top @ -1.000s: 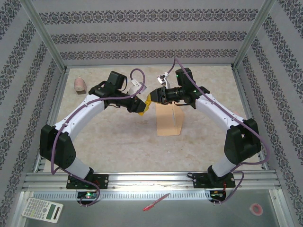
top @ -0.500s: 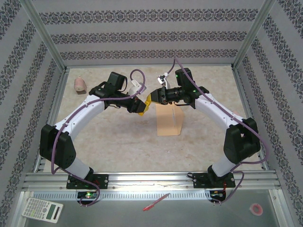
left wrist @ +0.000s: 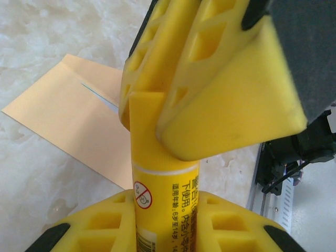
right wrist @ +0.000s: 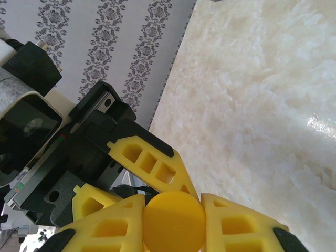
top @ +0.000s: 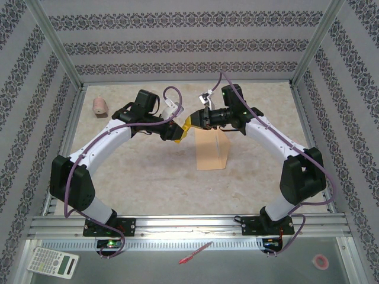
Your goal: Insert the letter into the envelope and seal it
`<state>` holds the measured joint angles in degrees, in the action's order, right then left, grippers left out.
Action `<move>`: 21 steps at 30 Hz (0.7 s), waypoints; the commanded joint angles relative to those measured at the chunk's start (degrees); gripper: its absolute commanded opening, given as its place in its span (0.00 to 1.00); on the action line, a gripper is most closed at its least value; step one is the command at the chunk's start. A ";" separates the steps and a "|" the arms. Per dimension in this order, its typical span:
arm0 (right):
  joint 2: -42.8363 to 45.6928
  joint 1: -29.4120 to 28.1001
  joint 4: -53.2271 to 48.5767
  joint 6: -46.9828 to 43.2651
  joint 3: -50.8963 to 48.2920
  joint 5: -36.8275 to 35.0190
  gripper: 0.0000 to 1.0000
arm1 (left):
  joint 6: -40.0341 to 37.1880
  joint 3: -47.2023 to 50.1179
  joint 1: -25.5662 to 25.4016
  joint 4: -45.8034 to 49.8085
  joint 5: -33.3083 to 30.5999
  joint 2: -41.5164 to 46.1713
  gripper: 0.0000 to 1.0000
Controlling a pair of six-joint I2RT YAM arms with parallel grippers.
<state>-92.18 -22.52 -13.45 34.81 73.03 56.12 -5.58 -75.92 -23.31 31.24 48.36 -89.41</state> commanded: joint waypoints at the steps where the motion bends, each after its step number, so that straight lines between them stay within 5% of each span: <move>1: 1.96 3.50 0.84 0.76 1.85 -2.78 0.14 | -0.66 1.29 -0.52 2.76 0.50 0.13 0.00; 21: 3.21 7.84 -1.44 -0.27 3.23 -2.68 0.13 | -1.79 2.44 -0.57 4.68 1.51 0.74 0.00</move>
<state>-91.53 -20.34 -15.73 34.61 73.41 58.19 -5.61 -75.50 -24.05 28.32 48.69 -89.41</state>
